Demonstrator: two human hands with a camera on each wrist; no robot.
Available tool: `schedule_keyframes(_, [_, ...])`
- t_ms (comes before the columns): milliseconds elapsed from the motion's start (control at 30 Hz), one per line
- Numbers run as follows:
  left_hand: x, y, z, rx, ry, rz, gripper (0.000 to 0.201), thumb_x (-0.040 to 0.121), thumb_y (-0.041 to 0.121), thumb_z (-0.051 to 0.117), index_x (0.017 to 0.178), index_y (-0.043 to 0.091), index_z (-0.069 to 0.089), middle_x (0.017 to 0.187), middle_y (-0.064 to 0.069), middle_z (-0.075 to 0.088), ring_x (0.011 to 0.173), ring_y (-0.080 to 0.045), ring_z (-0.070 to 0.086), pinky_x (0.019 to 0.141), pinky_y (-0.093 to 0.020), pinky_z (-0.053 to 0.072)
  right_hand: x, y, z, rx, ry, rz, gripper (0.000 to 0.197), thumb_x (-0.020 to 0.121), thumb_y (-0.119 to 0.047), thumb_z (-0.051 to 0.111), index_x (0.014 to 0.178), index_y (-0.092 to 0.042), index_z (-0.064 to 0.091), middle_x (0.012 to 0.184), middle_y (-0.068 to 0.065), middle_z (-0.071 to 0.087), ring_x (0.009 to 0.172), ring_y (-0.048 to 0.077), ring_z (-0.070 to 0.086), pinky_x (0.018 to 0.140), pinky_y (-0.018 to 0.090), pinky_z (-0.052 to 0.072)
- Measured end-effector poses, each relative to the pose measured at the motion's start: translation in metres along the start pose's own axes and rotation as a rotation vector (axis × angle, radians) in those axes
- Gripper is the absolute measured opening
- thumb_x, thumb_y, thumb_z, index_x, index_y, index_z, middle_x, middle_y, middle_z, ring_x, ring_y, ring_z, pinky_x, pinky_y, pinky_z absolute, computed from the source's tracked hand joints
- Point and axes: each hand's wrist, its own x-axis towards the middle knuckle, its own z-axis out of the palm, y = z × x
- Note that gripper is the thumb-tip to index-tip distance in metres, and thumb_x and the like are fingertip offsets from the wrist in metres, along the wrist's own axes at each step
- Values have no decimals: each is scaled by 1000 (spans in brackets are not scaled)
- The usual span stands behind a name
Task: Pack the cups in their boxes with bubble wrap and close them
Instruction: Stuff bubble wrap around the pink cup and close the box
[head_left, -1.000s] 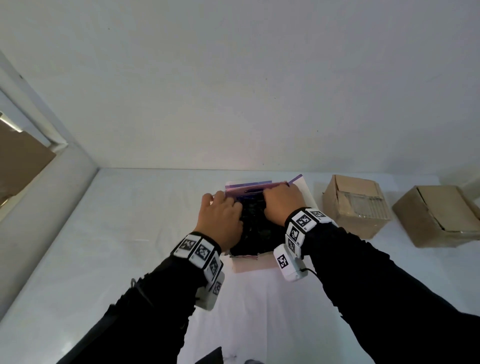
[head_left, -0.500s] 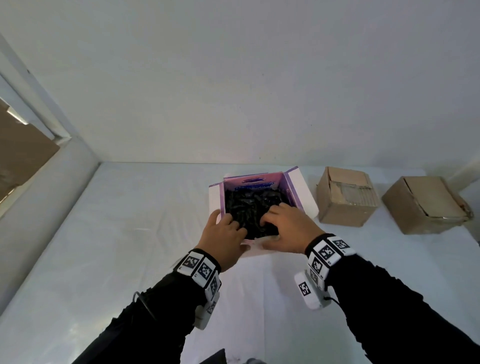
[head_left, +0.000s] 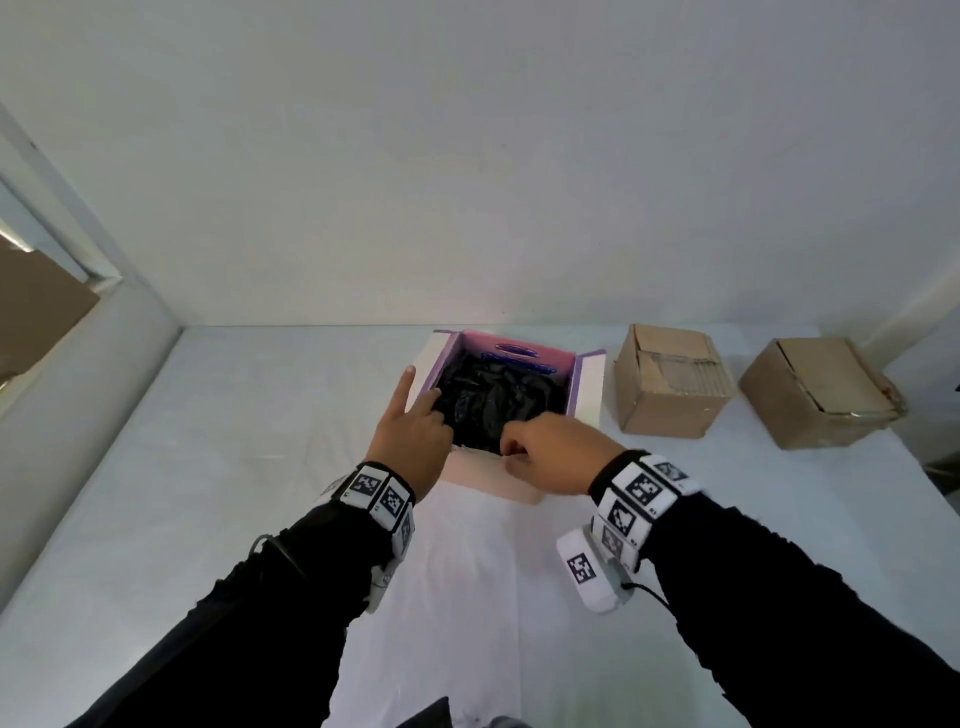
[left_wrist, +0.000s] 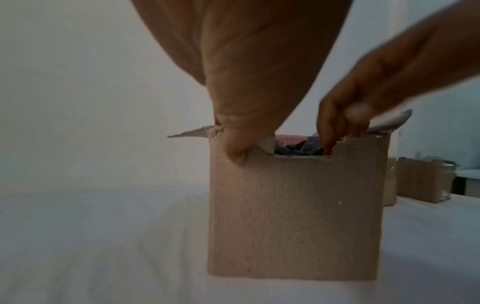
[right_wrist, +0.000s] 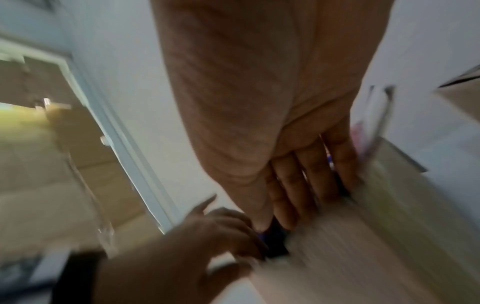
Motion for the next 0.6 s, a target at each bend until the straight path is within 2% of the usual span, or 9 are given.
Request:
schedule_keyframes(67, [-2, -3, 12, -8, 101, -63, 13, 70, 10, 58, 71, 17, 69, 76, -1, 63, 109, -30, 56, 113, -55, 12, 14, -6, -25, 21, 107, -55, 20, 93, -24, 46, 106, -21, 62, 103, 1, 66, 92, 21, 61, 81, 38, 50])
schedule_keyframes(100, [-4, -2, 17, -26, 123, -101, 5, 73, 18, 63, 72, 18, 68, 80, -1, 63, 108, -31, 54, 110, -54, 18, 24, -8, -36, 4, 140, -62, 25, 91, -19, 45, 109, -23, 63, 109, -1, 64, 97, 21, 60, 84, 38, 49])
schedule_keyframes(133, [-5, 0, 21, -48, 119, -131, 8, 78, 26, 64, 74, 19, 67, 84, -2, 63, 109, -32, 52, 106, -53, 21, 36, -10, -46, -25, 143, -58, 32, 90, -14, 43, 114, -24, 62, 115, -2, 62, 102, 21, 58, 87, 38, 48])
schedule_keyframes(200, [-5, 5, 28, -89, 138, -153, 13, 83, 33, 63, 78, 21, 65, 88, -2, 64, 113, -33, 50, 103, -52, 23, 61, -13, -56, -101, 68, -42, 41, 89, -9, 41, 123, -24, 58, 124, -2, 56, 108, 22, 56, 91, 38, 47])
schedule_keyframes(333, [-2, 10, 35, -166, 183, -154, 10, 82, 34, 67, 80, 25, 64, 85, 0, 66, 117, -36, 50, 98, -48, 25, 104, -17, -48, -226, -85, -61, 50, 89, -6, 42, 137, -19, 48, 137, 4, 52, 119, 27, 53, 100, 41, 44])
schedule_keyframes(400, [-2, 12, 40, -191, 215, -143, 10, 83, 35, 65, 83, 25, 63, 87, -2, 67, 117, -38, 50, 95, -47, 28, 116, -17, -40, -261, -122, -71, 51, 88, -8, 44, 137, -22, 47, 136, 5, 53, 120, 28, 53, 99, 44, 45])
schedule_keyframes(500, [-3, 12, 47, -228, 263, -145, 10, 86, 35, 61, 86, 25, 60, 91, -2, 67, 120, -40, 47, 97, -47, 28, 129, -12, -31, -346, -131, -94, 48, 89, -14, 45, 134, -29, 47, 131, 2, 57, 118, 26, 54, 93, 46, 44])
schedule_keyframes(600, [-1, 11, 49, -249, 270, -143, 12, 88, 36, 58, 85, 24, 58, 91, -3, 67, 121, -41, 46, 100, -49, 28, 136, -5, -26, -442, -181, -110, 51, 91, -17, 44, 137, -39, 45, 136, -2, 51, 127, 26, 45, 100, 51, 39])
